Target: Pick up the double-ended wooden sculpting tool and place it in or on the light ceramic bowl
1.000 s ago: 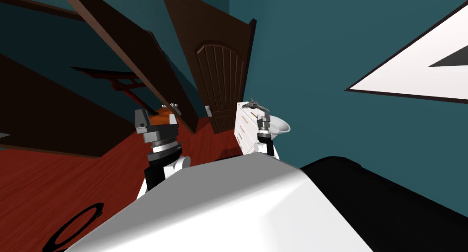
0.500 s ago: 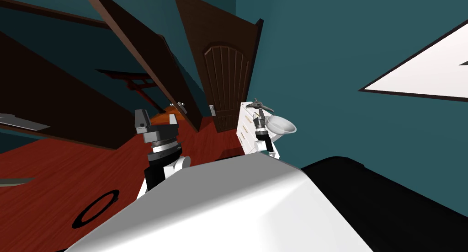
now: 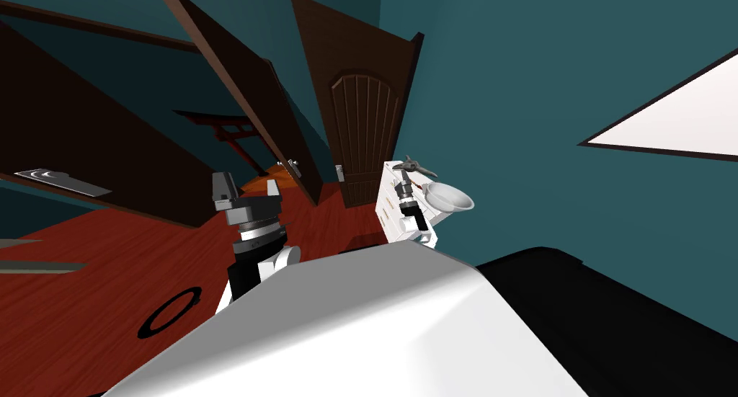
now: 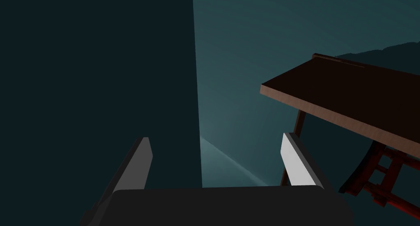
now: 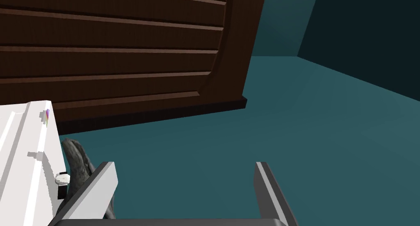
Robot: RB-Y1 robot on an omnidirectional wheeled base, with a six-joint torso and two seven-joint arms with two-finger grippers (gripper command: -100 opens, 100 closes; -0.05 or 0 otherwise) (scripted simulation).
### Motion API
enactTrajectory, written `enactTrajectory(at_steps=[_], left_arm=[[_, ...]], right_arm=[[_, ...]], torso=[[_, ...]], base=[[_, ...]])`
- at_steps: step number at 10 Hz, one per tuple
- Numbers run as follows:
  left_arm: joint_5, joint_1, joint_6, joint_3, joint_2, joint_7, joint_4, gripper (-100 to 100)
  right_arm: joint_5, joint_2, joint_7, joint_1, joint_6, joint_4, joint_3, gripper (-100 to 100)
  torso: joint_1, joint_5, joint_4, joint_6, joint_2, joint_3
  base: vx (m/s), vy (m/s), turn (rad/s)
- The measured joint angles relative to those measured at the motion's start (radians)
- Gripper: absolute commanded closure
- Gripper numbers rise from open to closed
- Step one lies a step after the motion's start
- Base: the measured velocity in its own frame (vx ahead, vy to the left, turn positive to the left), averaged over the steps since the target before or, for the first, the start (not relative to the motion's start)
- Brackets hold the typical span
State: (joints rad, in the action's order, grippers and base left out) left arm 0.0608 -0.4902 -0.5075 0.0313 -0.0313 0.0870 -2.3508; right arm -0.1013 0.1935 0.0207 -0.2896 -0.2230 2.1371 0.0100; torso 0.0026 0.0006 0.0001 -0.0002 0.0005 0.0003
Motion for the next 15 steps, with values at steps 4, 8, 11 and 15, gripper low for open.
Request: enactTrajectory(at_steps=[4, 8, 11, 15], left_arm=[[0.000, 0.000, 0.000, 0.000, 0.000, 0.000, 0.000, 0], [0.000, 0.000, 0.000, 0.000, 0.000, 0.000, 0.000, 0], [0.000, 0.000, 0.000, 0.000, 0.000, 0.000, 0.000, 0], [0.000, 0.000, 0.000, 0.000, 0.000, 0.000, 0.000, 0]], right_arm=[[-0.008, 0.035, 0.042, 0.076, 0.097, -0.039, -0.012, -100], [-0.014, 0.063, 0.081, 0.147, 0.200, -0.082, -0.016, -100], [-0.019, 0.090, 0.118, 0.226, 0.289, -0.132, -0.017, -100], [-0.026, 0.122, 0.162, 0.302, 0.386, -0.195, -0.014, -100]], torso=[[0.000, 0.000, 0.000, 0.000, 0.000, 0.000], [-0.002, 0.000, 0.000, 0.001, 0.000, 0.000], [-0.001, 0.000, 0.000, 0.000, 0.000, 0.000], [-0.002, 0.000, 0.000, 0.001, 0.000, 0.000]], base=[[-0.014, 0.038, 0.051], [-0.009, 0.027, 0.035], [-0.007, 0.027, 0.033], [-0.005, 0.016, 0.010]])
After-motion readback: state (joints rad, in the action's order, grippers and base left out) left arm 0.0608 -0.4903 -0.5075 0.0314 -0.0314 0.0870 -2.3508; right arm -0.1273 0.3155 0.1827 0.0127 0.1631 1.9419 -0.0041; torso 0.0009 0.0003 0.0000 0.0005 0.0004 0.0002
